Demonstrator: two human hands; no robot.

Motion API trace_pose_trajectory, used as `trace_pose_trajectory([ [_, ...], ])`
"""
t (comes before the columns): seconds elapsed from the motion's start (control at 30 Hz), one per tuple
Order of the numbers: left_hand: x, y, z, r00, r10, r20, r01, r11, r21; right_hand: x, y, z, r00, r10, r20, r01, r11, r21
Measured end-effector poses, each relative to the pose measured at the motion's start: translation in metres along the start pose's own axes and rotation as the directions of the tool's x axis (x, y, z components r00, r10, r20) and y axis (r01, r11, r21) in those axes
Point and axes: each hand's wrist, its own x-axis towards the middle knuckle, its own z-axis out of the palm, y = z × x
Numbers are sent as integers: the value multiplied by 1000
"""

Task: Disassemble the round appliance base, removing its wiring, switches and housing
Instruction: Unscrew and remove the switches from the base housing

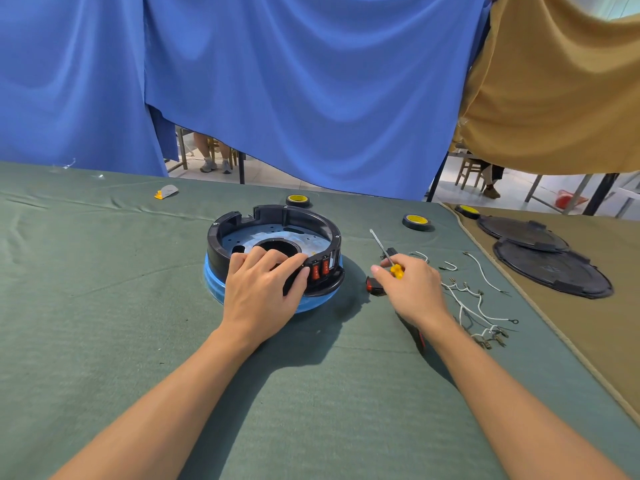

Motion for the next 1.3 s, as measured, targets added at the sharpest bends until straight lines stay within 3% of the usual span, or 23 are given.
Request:
trace_pose_trajectory([
  [0.27,2,-10,-12,997,-46,58,56,981,-186,-4,-25,-3,992,-111,63,104,989,102],
  [0.4,7,-22,-23,973,-129,193,180,944,-275,1,-24,1,986,-134,95,126,988,89],
  [0.63,18,-29,-34,914,-162,372,234,959,-159,19,-34,15,922,-288,260,293,956,18],
  [0.8,13,-38,-36,896,-251,366,329,929,-168,21,-35,12,869,-341,357,395,914,-88],
  [0.9,6,-33,-30,834,-444,328,532,803,-267,13,-37,10,847,-360,392,446,882,-155],
  [1.03,10,-15,-19,602,-758,250,785,504,-361,-5,-45,9,845,-398,359,470,871,-141],
  [1.17,16,-14,-15,392,-897,203,807,229,-545,-25,-50,1,822,-476,313,531,840,-116],
  [1.3,26,-32,-18,364,-872,327,806,119,-580,-24,-58,-12,787,-504,354,558,828,-61],
])
